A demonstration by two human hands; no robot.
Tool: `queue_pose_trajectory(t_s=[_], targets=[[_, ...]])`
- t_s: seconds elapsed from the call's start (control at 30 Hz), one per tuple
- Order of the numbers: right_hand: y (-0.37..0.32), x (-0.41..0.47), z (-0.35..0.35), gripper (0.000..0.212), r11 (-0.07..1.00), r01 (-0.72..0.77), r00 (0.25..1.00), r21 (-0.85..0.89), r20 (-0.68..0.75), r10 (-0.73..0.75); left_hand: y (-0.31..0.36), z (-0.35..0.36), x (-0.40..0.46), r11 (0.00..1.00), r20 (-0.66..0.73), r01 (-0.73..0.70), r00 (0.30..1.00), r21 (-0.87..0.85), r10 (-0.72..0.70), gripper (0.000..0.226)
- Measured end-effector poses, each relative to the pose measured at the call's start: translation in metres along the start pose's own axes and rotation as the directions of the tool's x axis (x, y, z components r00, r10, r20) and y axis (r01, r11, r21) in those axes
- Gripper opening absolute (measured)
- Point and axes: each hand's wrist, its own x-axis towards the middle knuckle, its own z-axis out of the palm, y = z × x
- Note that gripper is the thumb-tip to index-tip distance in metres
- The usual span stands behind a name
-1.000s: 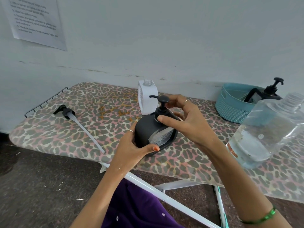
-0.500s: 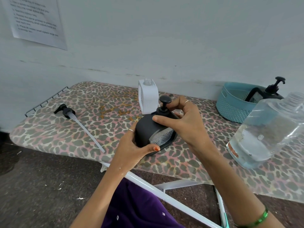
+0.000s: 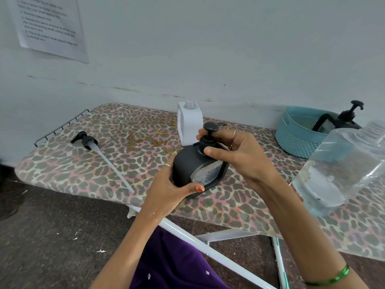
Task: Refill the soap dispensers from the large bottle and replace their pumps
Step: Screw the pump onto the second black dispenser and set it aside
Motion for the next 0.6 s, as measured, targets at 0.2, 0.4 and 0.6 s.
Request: queue_pose_trajectory(t_s=[0.2,0.4,0.6], targets=[[-0.005,0.001,0.010,0.034,0.992,-0.069,0.984,-0.106,-0.172,0.050,-0.001,0.000,-0.001,1.000,-0.007,0.000,1.000,-0.005,0.000,0.082],[-0.005,-0.004,0.020,0.033,0.981,-0.058,0.961,-0.187,-0.277,0.004,0.002,0.000,-0.003,0.999,-0.020,-0.035,0.999,0.032,0.036,0.072],[-0.004,-0.008,0.028,0.036,0.971,-0.019,0.935,-0.238,-0.349,-0.067,0.002,0.000,-0.004,0.998,-0.025,-0.033,0.999,0.047,0.034,0.075]])
